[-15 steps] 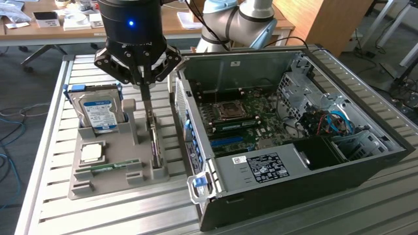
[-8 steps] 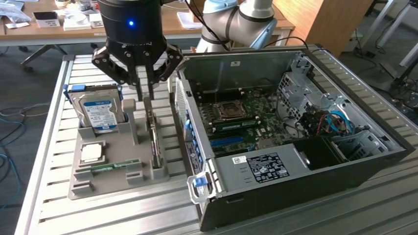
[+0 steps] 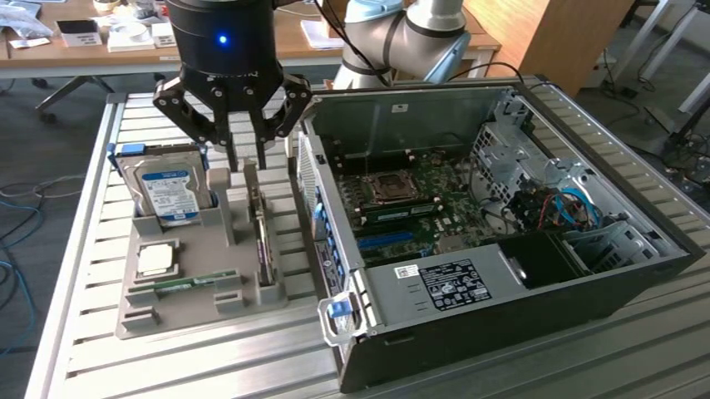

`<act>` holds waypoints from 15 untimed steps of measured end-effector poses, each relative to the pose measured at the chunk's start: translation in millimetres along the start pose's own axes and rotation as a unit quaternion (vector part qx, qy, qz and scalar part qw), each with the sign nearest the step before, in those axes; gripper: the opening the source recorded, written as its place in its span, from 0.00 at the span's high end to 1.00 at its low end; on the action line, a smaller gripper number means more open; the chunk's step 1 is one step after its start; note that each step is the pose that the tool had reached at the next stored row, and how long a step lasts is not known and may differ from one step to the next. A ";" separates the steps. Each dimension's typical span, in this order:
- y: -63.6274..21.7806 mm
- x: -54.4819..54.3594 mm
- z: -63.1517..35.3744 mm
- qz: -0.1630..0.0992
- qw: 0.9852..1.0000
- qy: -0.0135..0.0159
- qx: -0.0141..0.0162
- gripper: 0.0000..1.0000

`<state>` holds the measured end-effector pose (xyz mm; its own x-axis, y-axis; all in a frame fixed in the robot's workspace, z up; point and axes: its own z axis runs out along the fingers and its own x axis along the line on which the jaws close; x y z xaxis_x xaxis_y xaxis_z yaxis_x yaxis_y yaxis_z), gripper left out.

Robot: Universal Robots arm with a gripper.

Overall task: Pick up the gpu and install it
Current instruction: 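Pick up the gpu and move the gpu toward the slot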

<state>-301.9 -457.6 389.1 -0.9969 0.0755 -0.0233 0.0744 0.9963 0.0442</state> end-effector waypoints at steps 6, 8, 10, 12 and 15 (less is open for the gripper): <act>0.0 0.0 0.0 0.000 1.000 0.000 0.000 0.64; 0.0 0.0 0.0 0.000 1.000 0.000 0.000 0.64; 0.0 0.0 0.0 0.000 1.000 0.000 0.000 0.63; 0.0 0.0 0.0 0.000 1.000 0.000 0.000 0.57; 0.0 0.0 0.0 0.000 1.000 0.000 0.000 0.57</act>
<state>-301.9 -457.6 389.2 -0.9969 0.0755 -0.0233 0.0744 0.9963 0.0441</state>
